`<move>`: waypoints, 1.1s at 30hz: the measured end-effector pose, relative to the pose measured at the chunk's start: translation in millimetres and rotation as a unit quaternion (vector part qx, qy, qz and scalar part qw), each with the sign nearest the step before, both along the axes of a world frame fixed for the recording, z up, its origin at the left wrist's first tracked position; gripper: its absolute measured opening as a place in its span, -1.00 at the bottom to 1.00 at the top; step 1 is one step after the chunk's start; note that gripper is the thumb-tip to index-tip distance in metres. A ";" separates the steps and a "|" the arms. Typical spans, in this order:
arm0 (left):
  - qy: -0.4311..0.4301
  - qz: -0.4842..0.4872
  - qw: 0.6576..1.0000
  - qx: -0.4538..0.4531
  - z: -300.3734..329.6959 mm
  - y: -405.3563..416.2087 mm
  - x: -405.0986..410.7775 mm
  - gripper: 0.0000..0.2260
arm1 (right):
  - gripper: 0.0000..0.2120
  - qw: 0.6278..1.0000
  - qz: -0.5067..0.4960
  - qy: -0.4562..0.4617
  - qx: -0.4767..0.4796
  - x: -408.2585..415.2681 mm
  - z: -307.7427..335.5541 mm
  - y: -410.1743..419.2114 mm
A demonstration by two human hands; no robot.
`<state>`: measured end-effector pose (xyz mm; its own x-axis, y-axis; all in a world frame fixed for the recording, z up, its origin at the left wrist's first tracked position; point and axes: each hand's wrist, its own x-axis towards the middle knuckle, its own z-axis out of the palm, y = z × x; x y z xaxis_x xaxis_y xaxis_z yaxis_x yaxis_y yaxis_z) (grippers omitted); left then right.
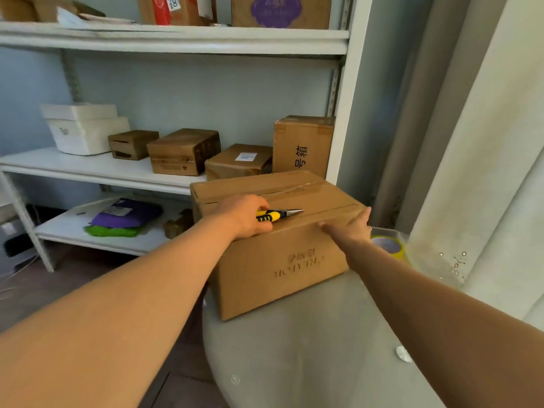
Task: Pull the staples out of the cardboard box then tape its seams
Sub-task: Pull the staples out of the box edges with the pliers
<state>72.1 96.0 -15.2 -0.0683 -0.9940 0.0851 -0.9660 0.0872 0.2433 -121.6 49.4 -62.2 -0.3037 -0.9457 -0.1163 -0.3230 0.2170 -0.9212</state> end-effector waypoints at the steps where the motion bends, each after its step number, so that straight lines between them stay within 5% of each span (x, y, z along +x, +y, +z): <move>1: 0.004 -0.011 1.000 0.009 0.8 -2.9 -4.5 -0.59 | 0.01 1.000 0.024 0.001 -0.010 8.9 -0.8 1.1; 5: 0.040 -0.050 0.997 0.047 10.1 -13.5 -18.0 -0.61 | -0.16 0.997 0.075 -0.034 -0.015 31.2 1.6 3.7; 12: 0.062 -0.035 0.997 0.038 0.4 -13.6 -11.1 -0.50 | 0.16 0.986 0.149 -0.048 0.057 34.3 -0.2 20.0; 15: 0.064 -0.064 0.995 0.048 -5.2 -10.9 -7.9 -0.49 | -0.07 0.990 0.115 -0.068 0.036 26.6 4.4 21.3; 18: 0.059 -0.106 0.991 0.046 -5.4 -6.8 -12.7 -0.48 | -0.46 0.995 0.049 0.073 -0.042 9.0 13.5 21.2; 21: 0.050 -0.123 0.991 0.032 -6.3 -5.4 -22.8 -0.45 | -0.57 0.981 0.061 0.165 -0.076 -3.8 23.1 18.4; 24: 0.045 -0.125 0.991 0.019 -10.2 -5.5 -26.0 -0.42 | -0.47 0.976 0.159 0.144 -0.030 -5.4 23.8 23.7; 28: 0.020 -0.172 0.984 0.046 -1.3 -2.3 -18.3 -0.39 | -0.09 0.949 0.262 0.170 0.048 -25.8 23.8 30.6; 33: 0.005 -0.202 0.978 0.060 11.1 0.3 -12.6 -0.33 | -0.19 0.926 0.258 0.271 0.044 -34.8 37.6 31.5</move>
